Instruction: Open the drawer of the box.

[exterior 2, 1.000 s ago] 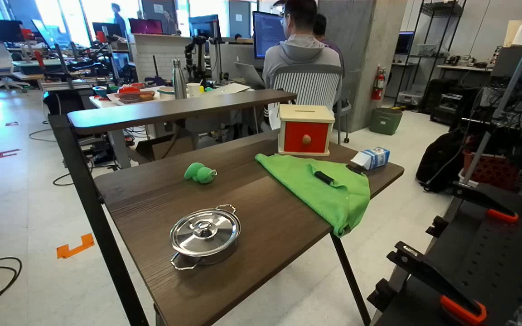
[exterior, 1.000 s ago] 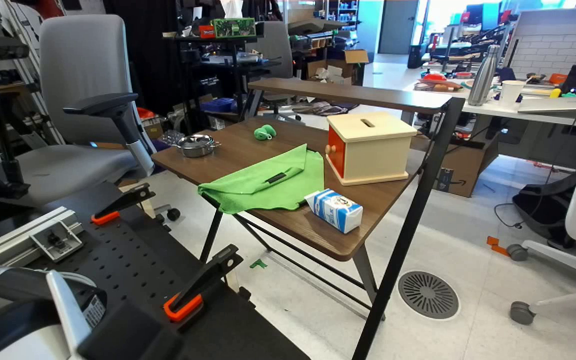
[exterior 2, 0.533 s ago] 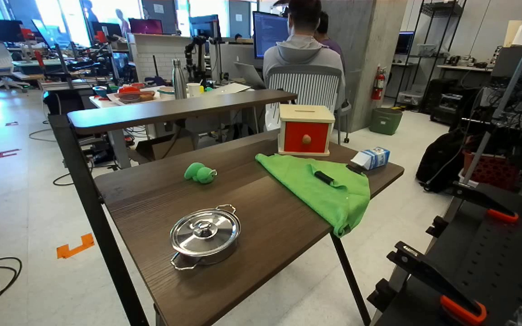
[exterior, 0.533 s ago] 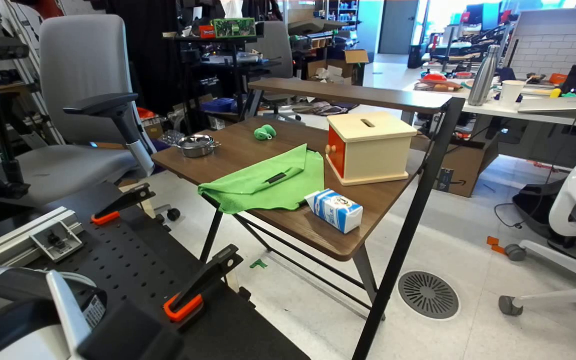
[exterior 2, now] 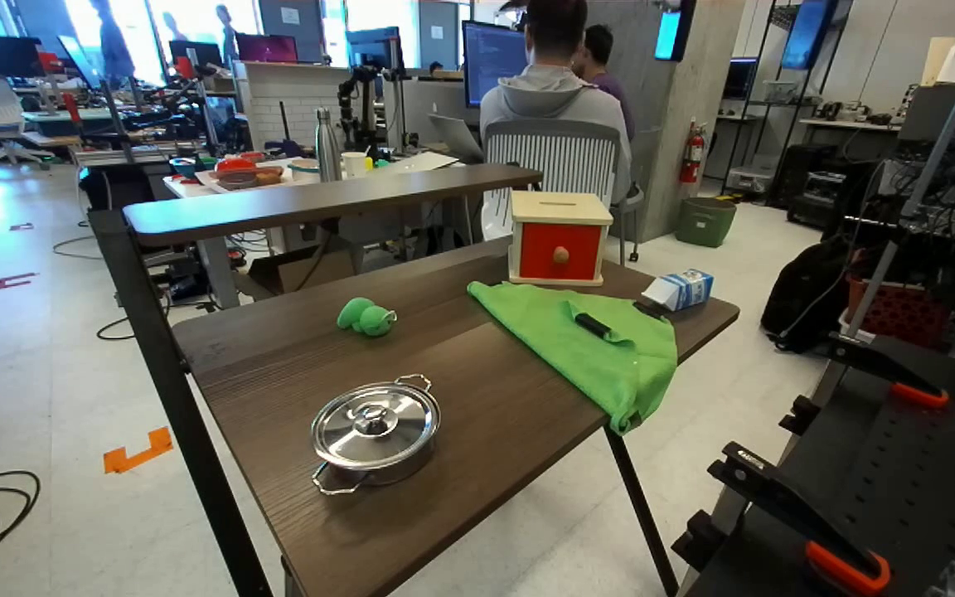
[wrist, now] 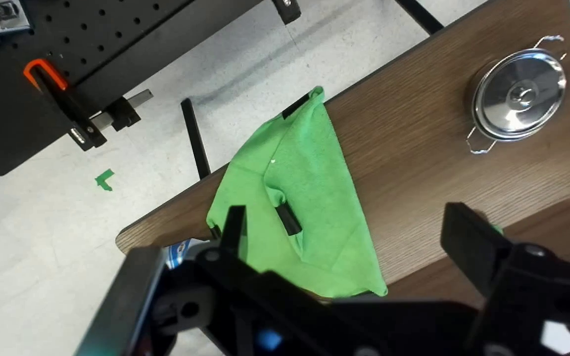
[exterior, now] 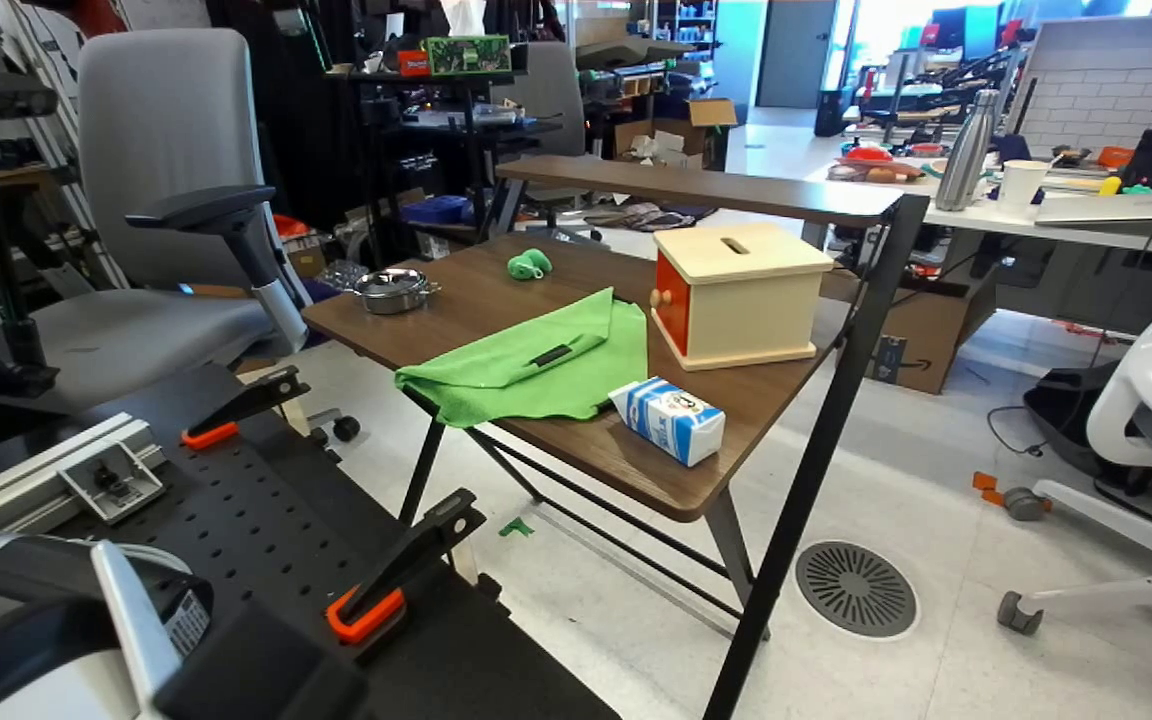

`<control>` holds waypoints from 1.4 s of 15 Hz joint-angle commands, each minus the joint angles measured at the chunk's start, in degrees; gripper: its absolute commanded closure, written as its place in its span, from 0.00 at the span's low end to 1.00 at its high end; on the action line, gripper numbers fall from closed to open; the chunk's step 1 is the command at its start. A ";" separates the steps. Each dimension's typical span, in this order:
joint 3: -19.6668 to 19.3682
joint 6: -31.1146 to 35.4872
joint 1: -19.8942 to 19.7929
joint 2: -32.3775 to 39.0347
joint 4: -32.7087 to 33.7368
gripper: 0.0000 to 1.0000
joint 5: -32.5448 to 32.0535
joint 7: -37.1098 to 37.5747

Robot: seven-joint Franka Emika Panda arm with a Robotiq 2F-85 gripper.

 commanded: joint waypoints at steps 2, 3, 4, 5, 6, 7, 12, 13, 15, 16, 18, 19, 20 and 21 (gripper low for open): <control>-3.07 3.07 -0.94 7.97 3.18 0.00 -3.98 3.69; -3.82 3.34 -1.03 9.79 3.92 0.00 -4.67 4.30; -4.51 3.43 -0.99 11.43 4.71 0.00 -5.55 5.26; -5.43 3.49 -0.81 13.36 5.67 0.00 -6.00 5.74; -6.23 3.30 -0.52 15.10 6.59 0.00 -6.02 6.22; -7.00 3.55 -0.27 16.85 7.37 0.00 -6.46 6.86; -10.41 4.57 1.37 24.92 11.61 0.00 -7.72 8.93; -11.05 4.90 1.77 26.37 12.45 0.00 -7.86 9.42; -12.40 6.57 2.82 28.97 13.84 0.00 -8.62 10.69; -13.04 7.26 3.37 30.24 14.60 0.00 -8.66 11.11; -14.32 8.50 4.62 32.68 16.05 0.00 -9.25 12.32; -15.03 9.17 5.28 33.94 16.80 0.00 -9.62 12.84; -15.63 9.48 5.86 34.95 17.53 0.00 -9.80 13.25; -16.31 10.02 6.42 36.00 18.32 0.00 -10.13 13.73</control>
